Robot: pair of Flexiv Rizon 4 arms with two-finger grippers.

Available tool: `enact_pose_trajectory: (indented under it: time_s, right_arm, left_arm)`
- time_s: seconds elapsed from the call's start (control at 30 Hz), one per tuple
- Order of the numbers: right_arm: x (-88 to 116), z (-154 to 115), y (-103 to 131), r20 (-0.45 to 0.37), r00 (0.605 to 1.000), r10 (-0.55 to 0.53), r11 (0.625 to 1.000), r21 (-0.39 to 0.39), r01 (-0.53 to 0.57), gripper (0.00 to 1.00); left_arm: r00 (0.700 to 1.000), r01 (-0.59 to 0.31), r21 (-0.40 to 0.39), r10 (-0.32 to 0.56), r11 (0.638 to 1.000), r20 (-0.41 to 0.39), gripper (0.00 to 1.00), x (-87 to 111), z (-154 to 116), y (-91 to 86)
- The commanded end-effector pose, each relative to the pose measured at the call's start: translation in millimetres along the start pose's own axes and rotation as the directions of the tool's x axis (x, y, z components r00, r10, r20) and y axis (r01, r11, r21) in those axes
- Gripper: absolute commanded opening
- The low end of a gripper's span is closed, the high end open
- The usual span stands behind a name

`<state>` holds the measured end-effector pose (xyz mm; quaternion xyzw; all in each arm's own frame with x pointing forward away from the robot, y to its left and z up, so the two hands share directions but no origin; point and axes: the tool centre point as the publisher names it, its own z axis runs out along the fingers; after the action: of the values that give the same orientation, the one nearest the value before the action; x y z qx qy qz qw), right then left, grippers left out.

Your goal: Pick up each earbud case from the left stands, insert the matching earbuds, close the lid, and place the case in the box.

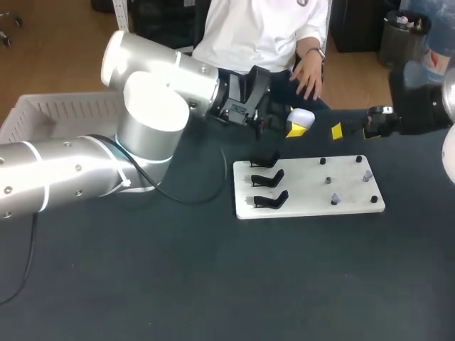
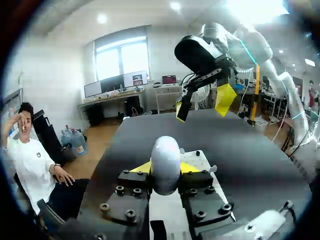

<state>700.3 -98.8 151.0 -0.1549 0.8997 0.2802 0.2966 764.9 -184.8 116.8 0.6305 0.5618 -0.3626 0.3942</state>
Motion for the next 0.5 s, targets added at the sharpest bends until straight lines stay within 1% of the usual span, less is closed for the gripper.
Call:
enact_pose_trajectory:
  time_s: [0.03,0.13,0.4,0.5]
  right_arm:
    - [-4.9,12.6,-0.8,-0.025,1.0,-0.003,0.999,-0.055,0.002,1.0]
    - [-5.2,20.2,1.3,-0.031,1.0,-0.004,0.998,-0.065,0.002,1.0]
    - [-8.1,29.4,5.8,-0.047,0.999,-0.008,0.997,-0.078,0.004,1.0]
    - [-7.3,30.7,5.3,-0.043,0.999,-0.001,0.997,-0.078,-0.002,1.0]
  left_arm:
    - [1.0,-0.007,0.013,0.007,1.0,0.005,0.0,-3.5,3.5,1.1]
    - [1.0,-0.012,0.026,0.011,1.0,0.016,0.0,-7.0,5.7,-2.5]
    - [0.999,-0.022,0.043,0.021,0.999,0.03,0.0,-13.1,13.3,-9.0]
    - [0.999,-0.036,0.036,0.035,0.999,0.028,0.0,-16.0,12.2,-12.2]
